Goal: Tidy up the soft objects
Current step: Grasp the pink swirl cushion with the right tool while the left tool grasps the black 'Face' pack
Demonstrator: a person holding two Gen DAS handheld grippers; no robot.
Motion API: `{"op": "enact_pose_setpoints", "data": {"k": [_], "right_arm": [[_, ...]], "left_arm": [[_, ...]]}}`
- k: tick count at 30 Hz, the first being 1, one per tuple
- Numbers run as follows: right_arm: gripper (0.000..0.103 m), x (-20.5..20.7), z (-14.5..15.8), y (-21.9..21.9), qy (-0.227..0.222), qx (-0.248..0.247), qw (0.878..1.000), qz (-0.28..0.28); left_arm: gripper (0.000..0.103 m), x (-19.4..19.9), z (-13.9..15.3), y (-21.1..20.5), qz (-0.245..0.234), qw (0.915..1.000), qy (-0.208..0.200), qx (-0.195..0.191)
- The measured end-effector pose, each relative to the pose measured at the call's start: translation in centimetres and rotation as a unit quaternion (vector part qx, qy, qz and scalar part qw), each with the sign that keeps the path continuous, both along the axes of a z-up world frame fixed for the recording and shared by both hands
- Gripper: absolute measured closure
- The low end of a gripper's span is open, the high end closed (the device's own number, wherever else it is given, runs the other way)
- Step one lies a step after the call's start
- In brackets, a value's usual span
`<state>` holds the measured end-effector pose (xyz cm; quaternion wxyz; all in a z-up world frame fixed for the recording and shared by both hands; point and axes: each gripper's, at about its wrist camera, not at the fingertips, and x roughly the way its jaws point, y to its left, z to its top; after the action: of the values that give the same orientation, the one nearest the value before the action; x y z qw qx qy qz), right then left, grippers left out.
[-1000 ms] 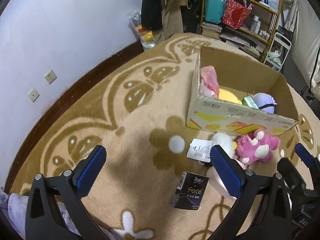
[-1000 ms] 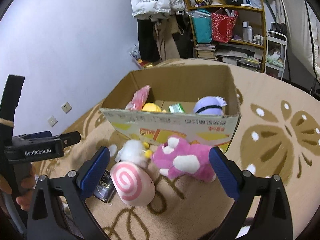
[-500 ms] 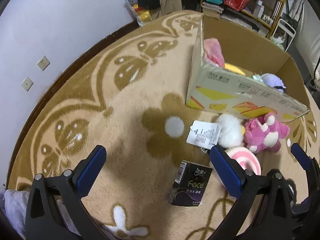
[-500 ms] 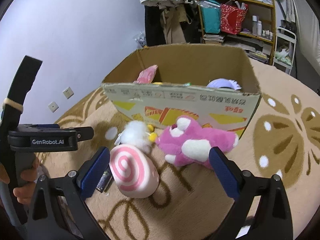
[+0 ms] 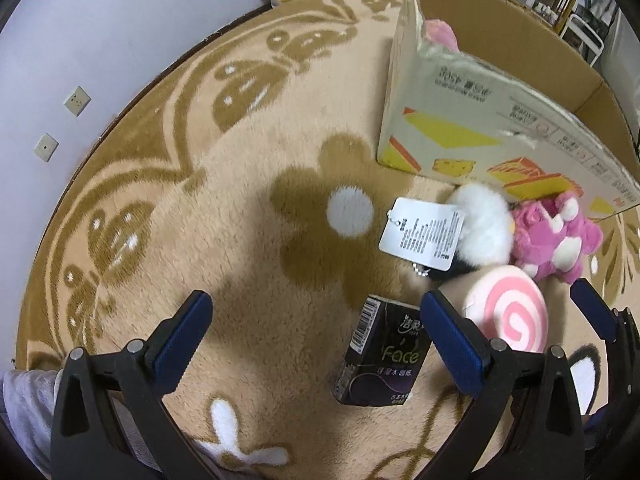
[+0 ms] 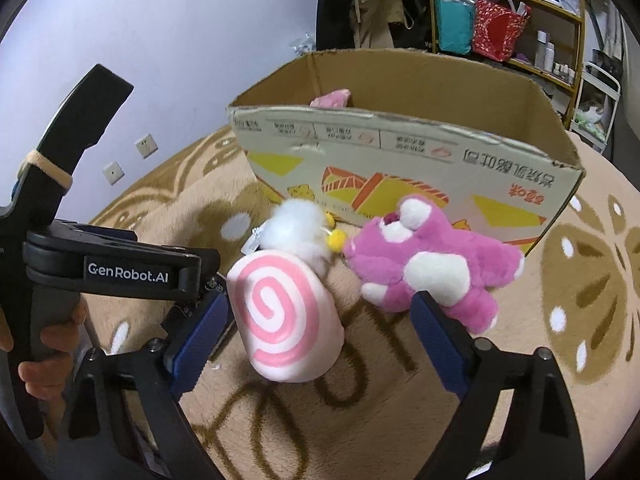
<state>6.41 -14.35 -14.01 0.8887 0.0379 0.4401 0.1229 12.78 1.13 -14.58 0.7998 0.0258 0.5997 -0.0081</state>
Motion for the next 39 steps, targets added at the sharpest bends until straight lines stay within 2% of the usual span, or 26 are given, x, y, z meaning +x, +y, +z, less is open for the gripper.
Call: {"op": "enact_pose_setpoints", "data": {"k": [5, 10, 13, 16, 18, 21, 25, 27, 29, 34, 36, 37, 39], "right_arm": [[0.008, 0.2, -0.5, 0.2, 0.009, -0.008, 1.000, 0.005], [0.013, 0.3, -1.0, 0.4, 0.018, -0.011, 1.000, 0.011], [0.022, 0.4, -1.1, 0.4, 0.020, -0.007, 1.000, 0.016], [0.037, 0.4, -1.1, 0.4, 0.021, -0.005, 0.999, 0.024], [0.052, 0.4, -1.1, 0.7, 0.023, -0.009, 0.999, 0.031], [0.060, 0.2, -1.0, 1.0, 0.020, -0.019, 0.999, 0.038], [0.064, 0.3, -1.0, 0.7, 0.024, -0.018, 0.999, 0.035], [0.064, 0.4, -1.1, 0.4, 0.026, -0.015, 0.999, 0.030], [0.064, 0.4, -1.2, 0.3, 0.027, -0.013, 0.999, 0.028], [0.068, 0.3, -1.1, 0.5, 0.026, -0.015, 0.999, 0.031], [0.072, 0.3, -1.0, 0.5, 0.024, -0.015, 0.999, 0.034], [0.072, 0.3, -1.0, 0.6, 0.023, -0.016, 0.999, 0.035], [0.074, 0.2, -0.8, 0.6, 0.021, -0.016, 0.999, 0.036]], "left_arm": [[0.001, 0.1, -0.7, 0.0, 0.005, 0.9999, 0.012, 0.007], [0.001, 0.4, -1.4, 0.4, 0.014, 0.9994, 0.030, -0.010], [0.001, 0.5, -1.7, 0.4, 0.015, 0.9992, 0.035, -0.015], [0.001, 0.6, -2.0, 0.4, 0.013, 0.9989, 0.041, -0.020], [0.001, 0.6, -2.2, 0.3, 0.012, 0.9986, 0.045, -0.023], [0.001, 0.7, -2.7, 0.1, 0.010, 0.9982, 0.050, -0.029], [0.003, 0.8, -3.3, -0.1, 0.006, 0.9975, 0.059, -0.038], [0.014, 0.4, -3.8, -0.3, -0.003, 0.9972, 0.063, -0.040], [0.019, 0.1, -4.1, -0.8, -0.016, 0.9964, 0.068, -0.048], [0.040, -0.2, -4.5, -2.1, -0.042, 0.9971, 0.062, -0.014], [0.056, -0.3, -4.5, -2.3, -0.047, 0.9973, 0.056, -0.013], [0.060, -0.4, -4.3, -2.4, -0.049, 0.9973, 0.053, -0.015], [0.079, -0.6, -4.2, -2.7, -0.054, 0.9970, 0.050, -0.024]]}}
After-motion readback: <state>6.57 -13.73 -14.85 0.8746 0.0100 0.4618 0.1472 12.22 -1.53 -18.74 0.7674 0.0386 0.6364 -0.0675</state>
